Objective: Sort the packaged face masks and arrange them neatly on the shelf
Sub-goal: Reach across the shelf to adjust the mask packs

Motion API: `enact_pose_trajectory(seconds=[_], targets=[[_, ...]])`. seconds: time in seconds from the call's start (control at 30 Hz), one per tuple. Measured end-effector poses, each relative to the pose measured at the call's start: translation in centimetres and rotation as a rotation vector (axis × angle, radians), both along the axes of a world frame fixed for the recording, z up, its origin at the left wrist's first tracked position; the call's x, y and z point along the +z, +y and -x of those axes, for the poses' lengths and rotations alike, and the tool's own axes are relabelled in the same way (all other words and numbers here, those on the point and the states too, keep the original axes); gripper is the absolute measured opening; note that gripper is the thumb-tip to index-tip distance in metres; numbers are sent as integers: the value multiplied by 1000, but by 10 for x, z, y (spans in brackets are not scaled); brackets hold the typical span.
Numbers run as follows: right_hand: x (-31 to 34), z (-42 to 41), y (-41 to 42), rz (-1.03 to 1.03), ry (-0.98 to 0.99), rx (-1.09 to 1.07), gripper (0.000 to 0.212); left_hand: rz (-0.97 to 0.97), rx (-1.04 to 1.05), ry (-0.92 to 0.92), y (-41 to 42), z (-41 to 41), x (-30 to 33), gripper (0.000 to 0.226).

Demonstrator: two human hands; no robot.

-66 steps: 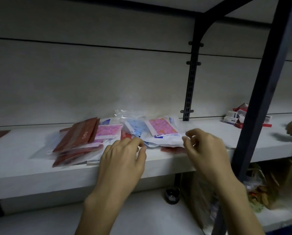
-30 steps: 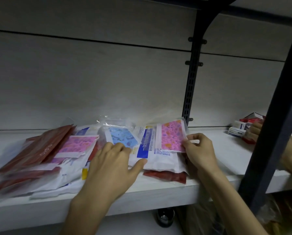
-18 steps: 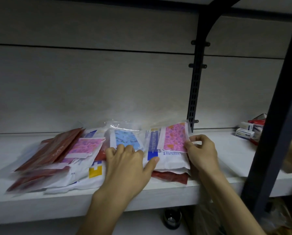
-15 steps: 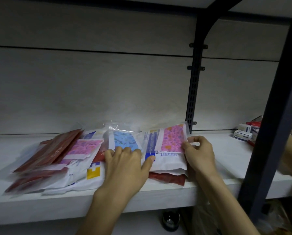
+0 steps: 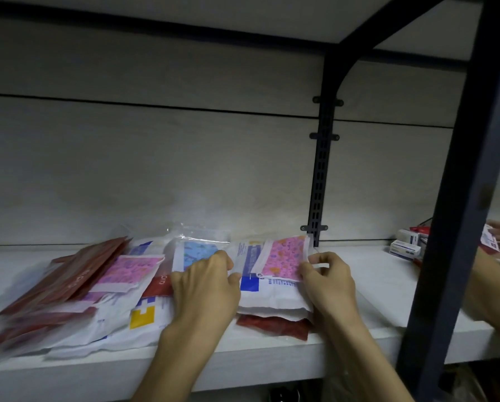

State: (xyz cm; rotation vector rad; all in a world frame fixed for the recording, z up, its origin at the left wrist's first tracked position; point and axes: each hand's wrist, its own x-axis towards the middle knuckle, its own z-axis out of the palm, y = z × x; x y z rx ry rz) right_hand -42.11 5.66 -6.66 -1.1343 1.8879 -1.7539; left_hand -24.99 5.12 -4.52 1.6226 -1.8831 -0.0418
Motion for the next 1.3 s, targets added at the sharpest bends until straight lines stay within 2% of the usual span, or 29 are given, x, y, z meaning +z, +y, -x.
enact_pose_trajectory(seconds=[0.1, 0.17, 0.3, 0.47, 0.6, 0.77, 0.83, 0.97, 1.03, 1.1, 1.3], targets=[[1, 1, 1, 6, 34, -10, 4, -10, -70, 180, -1, 1, 4, 26], [2, 1, 2, 6, 63, -10, 5, -102, -117, 306, -1, 1, 7, 36], [3, 1, 3, -23, 104, -5, 5, -298, -151, 376, -7, -2, 9, 55], [8, 9, 11, -86, 188, 23, 8, -409, -266, 512, -1, -3, 15, 49], [9, 14, 23, -96, 279, 43, 9, -361, -333, 551, 4, -1, 15, 44], [13, 16, 40, 41, 222, 38, 10, -221, -389, 686, 14, 0, 12, 42], [16, 16, 46, 89, 168, 36, 8, -143, -378, 736, 19, -2, 14, 44], [19, 11, 55, 118, -66, 130, 3, -41, -374, 828, 38, -10, 21, 50], [19, 7, 58, 123, -140, 174, 8, 33, -350, 849, 48, -17, 22, 51], [21, 0, 64, 135, -197, 235, 14, 100, -331, 864, 62, -27, 21, 52], [12, -37, 74, 122, -265, 392, 8, 139, -295, 896, 108, -67, 8, 40]])
